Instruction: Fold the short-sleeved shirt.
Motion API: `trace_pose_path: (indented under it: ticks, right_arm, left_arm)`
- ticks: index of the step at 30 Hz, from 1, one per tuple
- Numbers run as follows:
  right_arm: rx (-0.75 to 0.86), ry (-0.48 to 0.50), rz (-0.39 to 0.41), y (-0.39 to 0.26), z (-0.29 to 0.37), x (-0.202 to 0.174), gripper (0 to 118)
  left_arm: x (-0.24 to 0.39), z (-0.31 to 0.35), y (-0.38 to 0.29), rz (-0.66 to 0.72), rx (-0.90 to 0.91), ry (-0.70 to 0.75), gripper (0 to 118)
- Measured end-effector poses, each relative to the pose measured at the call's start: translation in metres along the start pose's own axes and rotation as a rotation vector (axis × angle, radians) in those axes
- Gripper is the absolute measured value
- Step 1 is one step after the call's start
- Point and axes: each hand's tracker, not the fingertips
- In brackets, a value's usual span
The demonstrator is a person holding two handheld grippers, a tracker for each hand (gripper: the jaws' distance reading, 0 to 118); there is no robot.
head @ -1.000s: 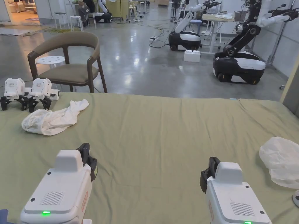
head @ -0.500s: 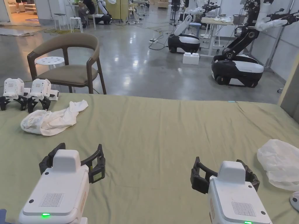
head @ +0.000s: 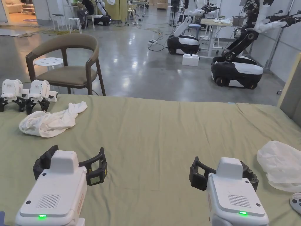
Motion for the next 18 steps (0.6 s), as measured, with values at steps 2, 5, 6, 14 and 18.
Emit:
trace_pose_path:
  ticks: [2, 5, 6, 14, 18]
  right_arm:
    - [0.006, -0.033, -0.004, 0.0, -0.002, -0.001, 106]
    - [-0.003, -0.058, -0.012, 0.003, -0.003, -0.002, 106]
    - [-0.005, -0.061, -0.02, 0.005, -0.003, -0.001, 106]
    - [-0.069, -0.037, -0.089, 0.017, -0.006, 0.003, 106]
    - [-0.104, -0.03, -0.103, 0.021, -0.008, 0.003, 106]
  left_arm:
    - [0.001, 0.0, 0.0, -0.013, 0.006, 0.009, 109]
    - [0.0, -0.001, 0.0, -0.017, 0.0, 0.014, 109]
    - [0.0, -0.001, 0.001, -0.011, -0.001, 0.01, 109]
    - [-0.002, -0.003, 0.003, 0.025, -0.032, 0.012, 111]
    - [-0.003, -0.002, 0.003, 0.043, -0.031, 0.005, 112]
